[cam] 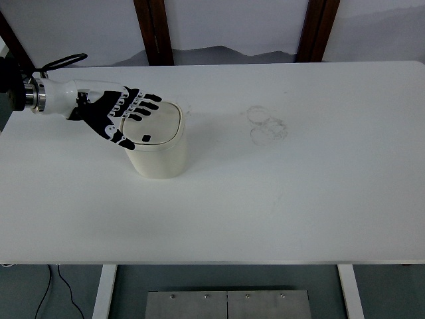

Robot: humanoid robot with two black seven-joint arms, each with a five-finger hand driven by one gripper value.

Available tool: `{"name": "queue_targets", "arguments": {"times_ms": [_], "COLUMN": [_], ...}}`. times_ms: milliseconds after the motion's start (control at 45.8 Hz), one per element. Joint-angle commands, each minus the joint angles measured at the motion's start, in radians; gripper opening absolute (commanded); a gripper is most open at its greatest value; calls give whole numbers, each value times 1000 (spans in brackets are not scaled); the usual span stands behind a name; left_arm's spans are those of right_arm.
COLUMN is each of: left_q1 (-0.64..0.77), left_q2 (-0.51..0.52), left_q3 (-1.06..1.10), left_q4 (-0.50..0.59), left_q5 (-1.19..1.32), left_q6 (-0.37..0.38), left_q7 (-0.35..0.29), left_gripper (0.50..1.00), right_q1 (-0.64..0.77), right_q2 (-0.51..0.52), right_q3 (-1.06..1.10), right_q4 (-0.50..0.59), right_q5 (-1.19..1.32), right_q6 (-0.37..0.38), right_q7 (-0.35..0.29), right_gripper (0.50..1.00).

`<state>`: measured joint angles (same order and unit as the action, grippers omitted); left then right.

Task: Open trash can
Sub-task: 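Place the left hand's fingers on the trash can lid near its front edge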

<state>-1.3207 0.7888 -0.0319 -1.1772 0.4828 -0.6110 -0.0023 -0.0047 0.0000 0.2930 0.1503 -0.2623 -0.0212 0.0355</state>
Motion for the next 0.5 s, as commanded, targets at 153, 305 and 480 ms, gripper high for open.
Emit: {"name": "queue_targets", "arguments": {"times_ms": [153, 305, 480], "left_q1": [-8, -6, -2], "left_q2": [-5, -8, -8], "left_q3": [0, 1, 4], "left_q4": [-33, -35, -35], "left_q5": [2, 2, 3], "left_q6": [0, 0, 0], "left_q7": [15, 15, 16], "left_gripper": [1000, 1000, 1000], "right_q1": [0, 0, 0], "right_q2": [0, 0, 0], "right_q3": [0, 0, 0], "right_q4": [-2, 0, 0], "right_q5": [0, 0, 0], "right_q6": [0, 0, 0], "right_q7": [0, 0, 0], "right_gripper": [993, 993, 993]}}
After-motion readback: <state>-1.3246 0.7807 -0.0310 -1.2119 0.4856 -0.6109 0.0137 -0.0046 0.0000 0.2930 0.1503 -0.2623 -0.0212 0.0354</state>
